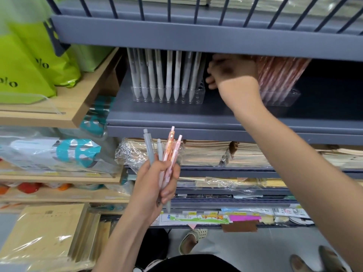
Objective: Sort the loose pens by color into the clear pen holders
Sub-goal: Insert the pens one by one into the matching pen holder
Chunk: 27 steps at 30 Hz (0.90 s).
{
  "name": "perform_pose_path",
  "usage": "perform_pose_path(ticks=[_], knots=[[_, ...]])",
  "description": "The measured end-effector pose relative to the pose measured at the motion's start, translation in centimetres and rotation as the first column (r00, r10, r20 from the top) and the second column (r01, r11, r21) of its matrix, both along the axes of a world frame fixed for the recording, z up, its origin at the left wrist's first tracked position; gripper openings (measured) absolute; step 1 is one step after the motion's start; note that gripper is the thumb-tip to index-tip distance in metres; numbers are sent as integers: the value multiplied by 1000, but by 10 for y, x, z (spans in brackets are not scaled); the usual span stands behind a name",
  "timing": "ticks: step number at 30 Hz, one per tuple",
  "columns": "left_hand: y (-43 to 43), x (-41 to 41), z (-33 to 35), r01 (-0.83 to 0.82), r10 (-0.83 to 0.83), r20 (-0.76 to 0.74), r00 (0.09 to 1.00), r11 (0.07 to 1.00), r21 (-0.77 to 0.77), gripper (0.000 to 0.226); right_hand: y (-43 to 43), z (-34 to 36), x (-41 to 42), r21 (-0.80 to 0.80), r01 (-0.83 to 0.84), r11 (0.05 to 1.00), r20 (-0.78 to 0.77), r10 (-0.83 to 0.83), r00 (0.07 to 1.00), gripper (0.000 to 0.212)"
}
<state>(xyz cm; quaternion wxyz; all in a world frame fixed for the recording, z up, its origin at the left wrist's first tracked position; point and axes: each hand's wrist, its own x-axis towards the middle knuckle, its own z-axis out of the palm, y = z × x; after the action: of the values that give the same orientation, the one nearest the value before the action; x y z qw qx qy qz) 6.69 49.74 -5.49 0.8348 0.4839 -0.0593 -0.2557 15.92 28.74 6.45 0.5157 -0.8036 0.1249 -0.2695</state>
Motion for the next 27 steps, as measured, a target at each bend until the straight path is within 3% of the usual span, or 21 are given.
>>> perform_pose_path(ticks=[2,4,8,10,12,15,19,23,27], knots=[[-3,-1,-1,-30,30,24,999,1000,-8,17,6,-9,-32,-63,-115,991,-28,114,993,15],[-7,-2,-2,-45,47,52,998,998,-33,14,12,-20,-62,-138,-281,950,-189,253,949,17],[-18,-6,-5,-47,48,114,992,999,-11,31,17,-35,-92,-85,-464,882,-408,394,823,20],[-23,-9,-5,-41,38,132,990,999,17,39,14,-40,-99,18,-457,889,-383,428,818,16],[-27,-11,-6,-9,5,143,990,1000,23,32,7,-40,-105,131,-429,894,-328,448,832,13],[-34,-15,-10,48,-52,141,989,998,32,17,-10,-39,-114,227,-321,919,-207,368,907,12],[-49,-20,-12,115,-117,145,983,993,19,20,-31,-42,-128,377,-258,889,-46,297,954,14],[-68,-24,-8,123,-133,172,976,990,69,30,-43,-50,-142,370,-381,847,-102,445,890,17],[-93,-25,-2,97,-106,172,979,994,58,24,-82,-44,-145,380,-259,888,23,271,962,14]])
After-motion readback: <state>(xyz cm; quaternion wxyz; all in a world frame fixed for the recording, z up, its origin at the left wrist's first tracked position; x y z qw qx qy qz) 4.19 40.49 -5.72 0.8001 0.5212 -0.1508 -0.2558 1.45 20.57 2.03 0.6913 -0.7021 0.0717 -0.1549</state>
